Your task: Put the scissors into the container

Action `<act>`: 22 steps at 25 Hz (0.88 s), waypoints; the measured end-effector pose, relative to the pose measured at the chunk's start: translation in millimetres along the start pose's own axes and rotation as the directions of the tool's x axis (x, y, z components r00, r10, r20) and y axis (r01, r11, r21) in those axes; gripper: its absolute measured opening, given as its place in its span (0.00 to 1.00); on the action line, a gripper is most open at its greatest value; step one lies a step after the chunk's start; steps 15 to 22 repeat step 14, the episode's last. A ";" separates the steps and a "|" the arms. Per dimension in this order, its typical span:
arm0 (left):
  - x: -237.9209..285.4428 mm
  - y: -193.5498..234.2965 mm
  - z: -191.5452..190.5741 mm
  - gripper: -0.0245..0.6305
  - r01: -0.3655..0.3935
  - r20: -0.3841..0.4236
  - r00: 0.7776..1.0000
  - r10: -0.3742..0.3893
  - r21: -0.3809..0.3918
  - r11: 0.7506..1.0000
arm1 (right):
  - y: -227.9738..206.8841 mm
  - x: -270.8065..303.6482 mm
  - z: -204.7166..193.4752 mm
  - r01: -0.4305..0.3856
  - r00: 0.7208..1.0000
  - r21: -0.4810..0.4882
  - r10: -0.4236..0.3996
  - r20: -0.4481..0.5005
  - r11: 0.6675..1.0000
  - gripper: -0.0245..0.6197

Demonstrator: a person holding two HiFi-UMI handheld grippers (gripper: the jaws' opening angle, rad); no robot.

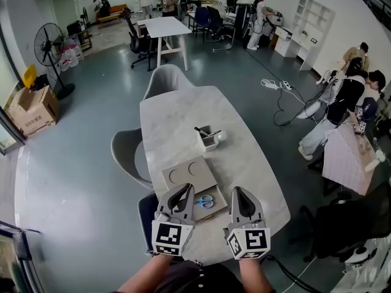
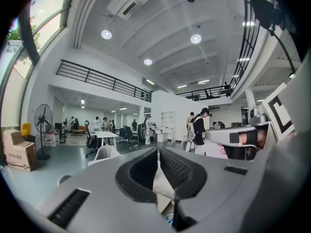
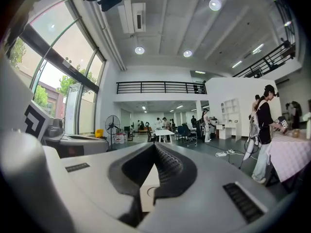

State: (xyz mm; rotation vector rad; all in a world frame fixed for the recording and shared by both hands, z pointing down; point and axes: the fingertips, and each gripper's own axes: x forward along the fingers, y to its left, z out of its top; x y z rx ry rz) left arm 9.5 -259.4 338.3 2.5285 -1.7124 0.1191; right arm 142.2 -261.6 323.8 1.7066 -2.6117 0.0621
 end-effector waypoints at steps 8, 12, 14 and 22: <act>-0.1 3.6 -1.8 0.08 0.000 -0.001 1.000 0.000 -0.002 1.000 | 6.9 5.4 -2.8 -0.016 1.000 -0.004 0.016 -0.006 1.000 0.03; -0.7 4.4 -2.1 0.08 -0.001 -0.002 1.000 0.001 -0.003 1.000 | 10.2 6.7 -1.5 -0.023 1.000 -0.009 0.023 -0.001 1.000 0.03; -0.4 3.7 -2.4 0.08 -0.001 -0.001 1.000 0.001 -0.001 1.000 | 10.9 6.8 -1.8 -0.026 1.000 -0.011 0.026 -0.002 1.000 0.03; -0.4 3.7 -2.4 0.08 -0.001 -0.001 1.000 0.001 -0.001 1.000 | 10.9 6.8 -1.8 -0.026 1.000 -0.011 0.026 -0.002 1.000 0.03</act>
